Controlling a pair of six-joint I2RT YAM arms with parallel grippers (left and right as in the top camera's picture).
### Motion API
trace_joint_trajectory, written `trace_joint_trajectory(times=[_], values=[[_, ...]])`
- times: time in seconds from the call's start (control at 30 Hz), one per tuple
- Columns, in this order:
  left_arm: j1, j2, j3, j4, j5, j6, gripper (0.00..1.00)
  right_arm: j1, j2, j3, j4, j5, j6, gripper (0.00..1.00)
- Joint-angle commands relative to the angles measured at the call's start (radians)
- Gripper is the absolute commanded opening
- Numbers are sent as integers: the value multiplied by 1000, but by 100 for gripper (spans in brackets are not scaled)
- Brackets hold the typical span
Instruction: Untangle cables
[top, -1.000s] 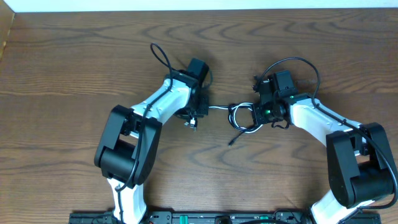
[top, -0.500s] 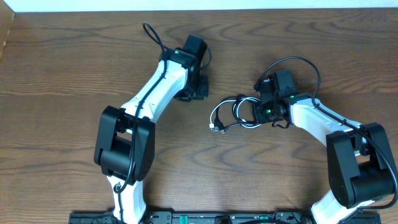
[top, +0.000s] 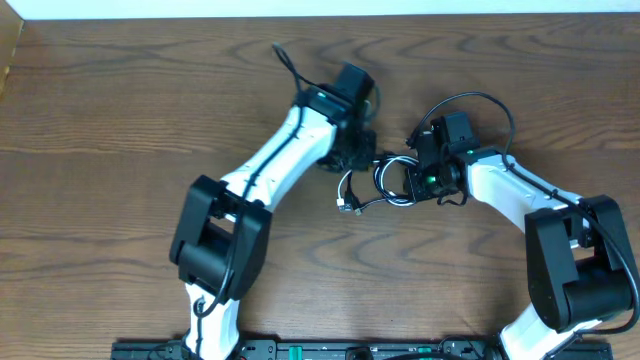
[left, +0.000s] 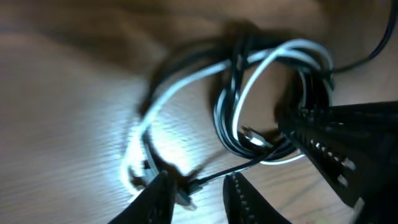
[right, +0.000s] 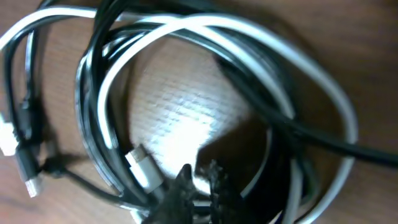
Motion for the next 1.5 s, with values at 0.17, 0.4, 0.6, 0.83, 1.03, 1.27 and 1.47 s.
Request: trace_joint_trajectory(times=[0.17, 0.4, 0.6, 0.83, 1.03, 1.27, 1.47], values=[[-46, 105, -20, 36, 3, -27, 41, -56, -39, 62, -56, -138, -29, 38], [-48, 156, -23, 81, -34, -104, 49, -114, -43, 62, -73, -126, -29, 56], [-48, 156, -24, 152, -2, -105, 49, -116, -42, 53, -75, 56, 3, 56], [-42, 142, -10, 143, 18, -122, 48, -109, -40, 37, -53, 77, 20, 54], [-42, 78, 2, 159, 76, -123, 48, -91, -41, 39, -21, -77, -19, 51], [-65, 102, -8, 219, 68, -123, 48, -93, -108, 44, -36, -104, -25, 48], [-102, 135, -8, 282, 34, -141, 48, -93, -162, 44, -76, 85, 23, 51]])
